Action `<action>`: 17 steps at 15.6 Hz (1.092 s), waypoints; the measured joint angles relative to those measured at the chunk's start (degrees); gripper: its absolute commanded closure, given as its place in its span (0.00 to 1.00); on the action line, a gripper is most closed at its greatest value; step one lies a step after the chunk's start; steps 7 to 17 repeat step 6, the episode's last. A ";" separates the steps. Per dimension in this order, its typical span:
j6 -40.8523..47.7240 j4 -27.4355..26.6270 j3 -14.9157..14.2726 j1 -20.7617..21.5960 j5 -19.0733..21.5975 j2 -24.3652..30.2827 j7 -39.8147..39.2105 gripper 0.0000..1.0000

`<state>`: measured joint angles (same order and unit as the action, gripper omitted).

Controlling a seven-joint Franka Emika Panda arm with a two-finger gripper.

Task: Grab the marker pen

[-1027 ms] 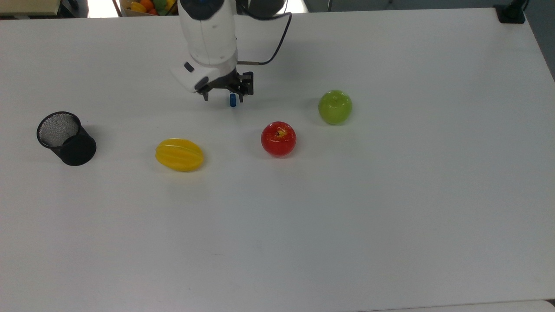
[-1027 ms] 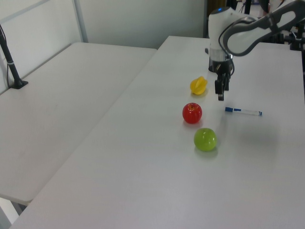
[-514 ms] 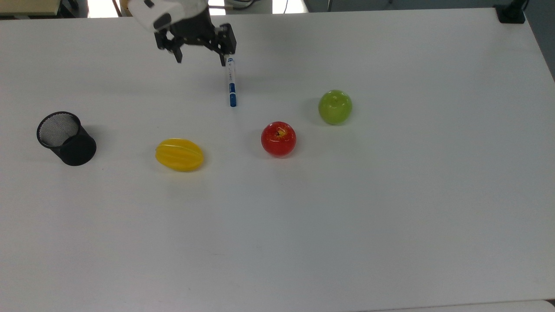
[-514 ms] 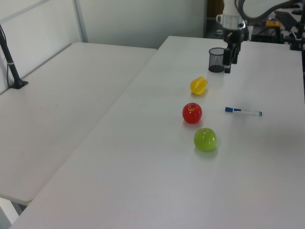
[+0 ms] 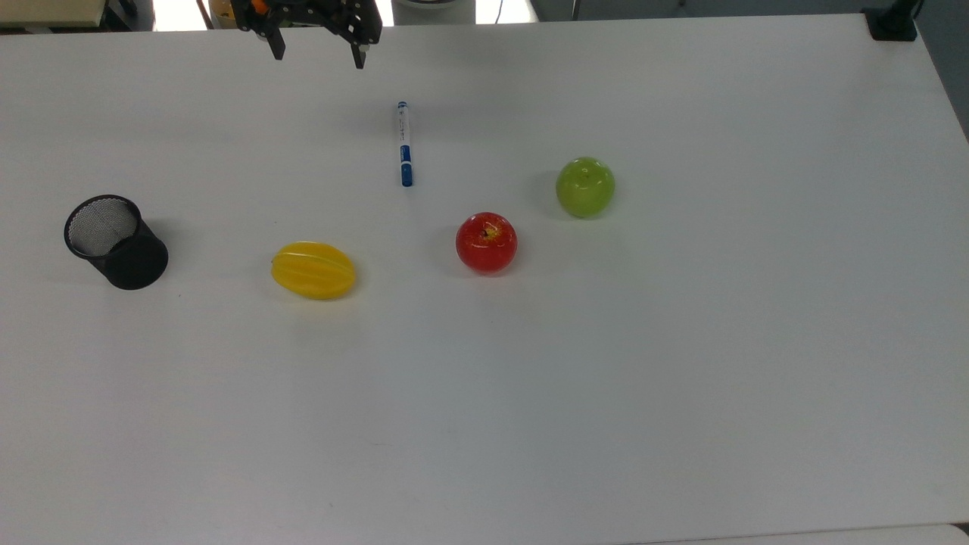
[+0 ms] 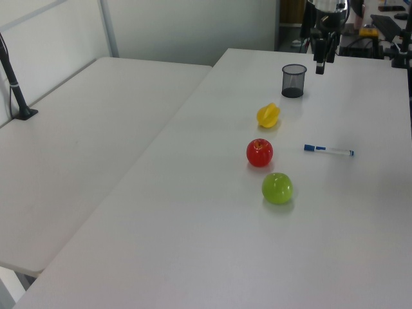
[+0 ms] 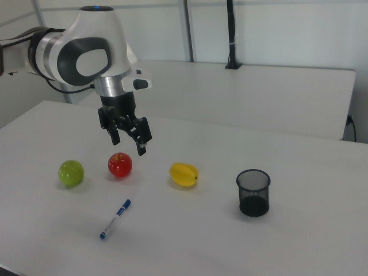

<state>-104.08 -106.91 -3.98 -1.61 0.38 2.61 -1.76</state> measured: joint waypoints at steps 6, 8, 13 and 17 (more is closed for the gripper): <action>1.72 3.52 -0.01 -1.96 0.00 0.02 0.03 0.00; 1.72 3.52 -0.01 -1.96 0.00 0.02 0.03 0.00; 1.72 3.52 -0.01 -1.96 0.00 0.02 0.03 0.00; 1.72 3.52 -0.01 -1.96 0.00 0.02 0.03 0.00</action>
